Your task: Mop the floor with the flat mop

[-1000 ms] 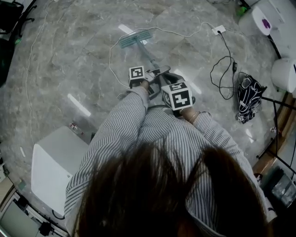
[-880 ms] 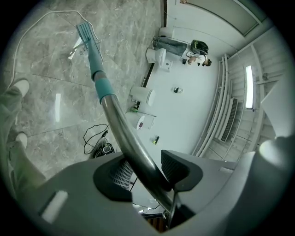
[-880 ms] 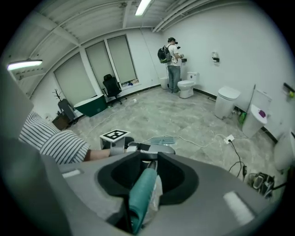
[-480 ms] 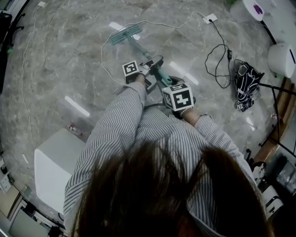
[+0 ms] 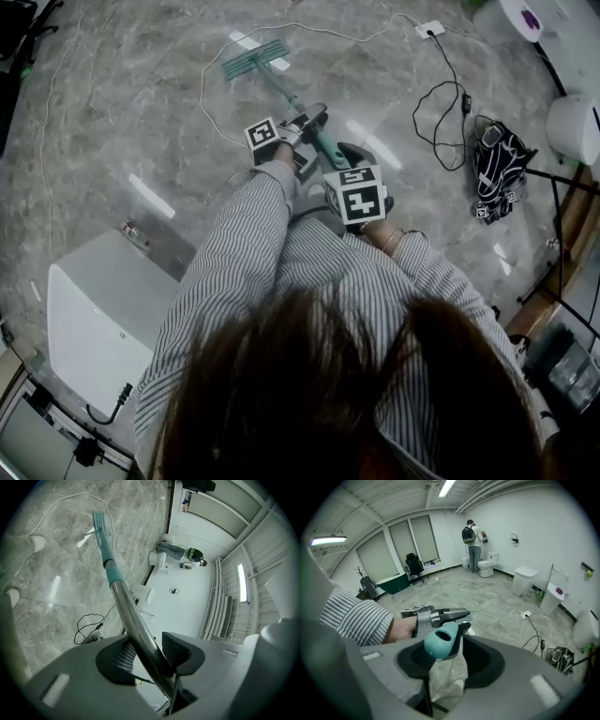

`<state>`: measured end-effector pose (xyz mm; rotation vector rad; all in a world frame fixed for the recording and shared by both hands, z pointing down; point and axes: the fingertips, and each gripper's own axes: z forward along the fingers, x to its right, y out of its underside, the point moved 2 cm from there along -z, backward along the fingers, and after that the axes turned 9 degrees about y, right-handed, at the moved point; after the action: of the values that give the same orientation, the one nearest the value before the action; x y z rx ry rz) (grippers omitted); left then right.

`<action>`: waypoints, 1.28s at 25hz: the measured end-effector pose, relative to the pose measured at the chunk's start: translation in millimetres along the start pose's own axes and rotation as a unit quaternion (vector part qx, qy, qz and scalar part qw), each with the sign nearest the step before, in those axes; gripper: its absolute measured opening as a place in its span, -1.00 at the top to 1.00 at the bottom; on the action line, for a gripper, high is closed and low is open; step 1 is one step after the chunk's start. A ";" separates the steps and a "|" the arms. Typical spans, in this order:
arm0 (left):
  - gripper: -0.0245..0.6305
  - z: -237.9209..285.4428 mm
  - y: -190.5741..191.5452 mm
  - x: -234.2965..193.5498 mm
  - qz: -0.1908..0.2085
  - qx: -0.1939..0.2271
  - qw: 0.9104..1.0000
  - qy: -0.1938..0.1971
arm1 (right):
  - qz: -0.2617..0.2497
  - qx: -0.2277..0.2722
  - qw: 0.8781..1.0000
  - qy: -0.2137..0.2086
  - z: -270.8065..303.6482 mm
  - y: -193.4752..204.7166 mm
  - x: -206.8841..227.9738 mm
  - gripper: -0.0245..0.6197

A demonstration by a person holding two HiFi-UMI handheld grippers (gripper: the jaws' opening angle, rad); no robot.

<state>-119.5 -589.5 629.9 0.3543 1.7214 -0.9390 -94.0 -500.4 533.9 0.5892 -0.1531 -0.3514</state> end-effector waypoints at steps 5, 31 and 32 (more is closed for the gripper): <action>0.43 -29.9 41.5 -20.9 0.001 0.020 1.000 0.001 | -0.011 0.025 0.999 -0.041 -37.7 36.6 -8.1 0.45; 0.48 -259.8 309.8 -108.0 -0.023 0.018 1.000 0.001 | -0.024 0.016 1.000 0.002 -239.5 316.6 -99.9 0.57; 0.48 -262.6 322.6 -112.7 -0.024 0.016 1.000 0.002 | -0.024 0.017 1.000 0.002 -247.7 327.0 -96.8 0.57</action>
<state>-45.8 -164.9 624.6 0.3365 1.7260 -1.0026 -33.0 -84.0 511.9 0.6278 -0.1413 -0.3937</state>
